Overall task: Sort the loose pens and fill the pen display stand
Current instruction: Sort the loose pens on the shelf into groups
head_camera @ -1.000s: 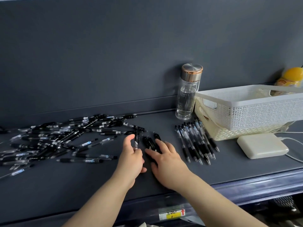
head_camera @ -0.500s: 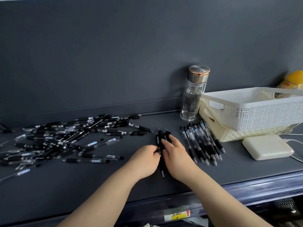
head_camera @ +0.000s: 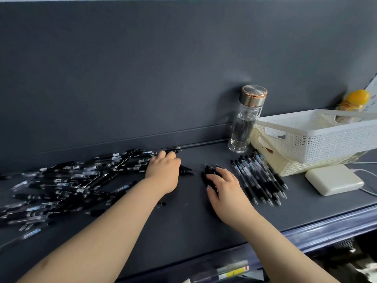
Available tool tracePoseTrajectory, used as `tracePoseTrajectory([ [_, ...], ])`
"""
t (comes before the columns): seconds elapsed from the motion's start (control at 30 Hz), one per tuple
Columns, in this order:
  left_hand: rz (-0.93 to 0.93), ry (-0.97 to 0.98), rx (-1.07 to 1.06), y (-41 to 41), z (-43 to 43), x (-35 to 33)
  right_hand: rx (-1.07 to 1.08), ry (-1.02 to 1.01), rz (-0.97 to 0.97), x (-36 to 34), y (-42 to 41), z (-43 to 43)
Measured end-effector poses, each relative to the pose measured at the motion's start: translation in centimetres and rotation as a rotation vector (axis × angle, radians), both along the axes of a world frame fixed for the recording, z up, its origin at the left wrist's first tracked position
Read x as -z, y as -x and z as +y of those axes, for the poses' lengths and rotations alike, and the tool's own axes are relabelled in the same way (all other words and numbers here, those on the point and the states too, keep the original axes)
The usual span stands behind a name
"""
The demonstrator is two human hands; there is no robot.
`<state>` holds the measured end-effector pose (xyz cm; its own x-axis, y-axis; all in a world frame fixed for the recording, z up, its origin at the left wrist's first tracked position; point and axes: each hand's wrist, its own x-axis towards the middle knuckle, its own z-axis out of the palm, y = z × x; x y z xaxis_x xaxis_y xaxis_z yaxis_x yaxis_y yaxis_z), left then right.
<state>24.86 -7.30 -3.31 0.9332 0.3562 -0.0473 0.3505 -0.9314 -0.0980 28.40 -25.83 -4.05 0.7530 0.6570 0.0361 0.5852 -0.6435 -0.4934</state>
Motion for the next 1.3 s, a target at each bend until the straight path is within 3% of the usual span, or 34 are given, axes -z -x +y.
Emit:
tracePoseTrajectory([
  [0.2, -0.049, -0.018, 0.069, 0.0, 1.6, -0.5, 0.055, -0.016, -0.018, -0.3, 0.2, 0.1],
  [0.3, -0.261, 0.112, 0.097, 0.5, 2.4, -2.2, 0.06, -0.077, -0.036, -0.4, 0.4, 0.3],
  [0.37, -0.521, 0.299, 0.08, 1.1, 2.3, -4.1, 0.046, -0.138, -0.05, -0.8, 0.6, 0.5],
  [0.43, -0.665, 0.53, 0.039, 1.6, 1.7, -5.8, 0.034, -0.222, -0.063, -1.4, 1.0, 1.0],
  [0.57, -0.536, 1.173, -0.072, 2.1, -1.3, -6.1, 0.017, -0.389, -0.032, -2.7, 2.0, 1.7],
  [0.63, -0.386, 1.326, -0.178, 2.2, -2.8, -4.1, 0.038, -0.371, -0.036, -2.6, 2.1, 1.5],
  [0.77, -0.182, 1.304, -0.359, 1.9, -4.5, -1.2, 0.148, -0.2, -0.016, -0.9, 0.8, -0.2],
  [0.87, -0.186, 1.235, -0.397, 1.4, -4.7, -0.8, 0.178, -0.047, 0.026, 0.2, 0.4, -1.1],
  [1.07, -0.104, 0.758, -0.302, 1.8, -5.3, -0.5, 0.087, 0.032, 0.081, 0.8, 0.6, -1.8],
  [1.3, -0.187, 0.94, -0.283, 2.1, -7.0, 0.3, 0.025, 0.034, 0.082, 0.7, -0.1, -1.6],
])
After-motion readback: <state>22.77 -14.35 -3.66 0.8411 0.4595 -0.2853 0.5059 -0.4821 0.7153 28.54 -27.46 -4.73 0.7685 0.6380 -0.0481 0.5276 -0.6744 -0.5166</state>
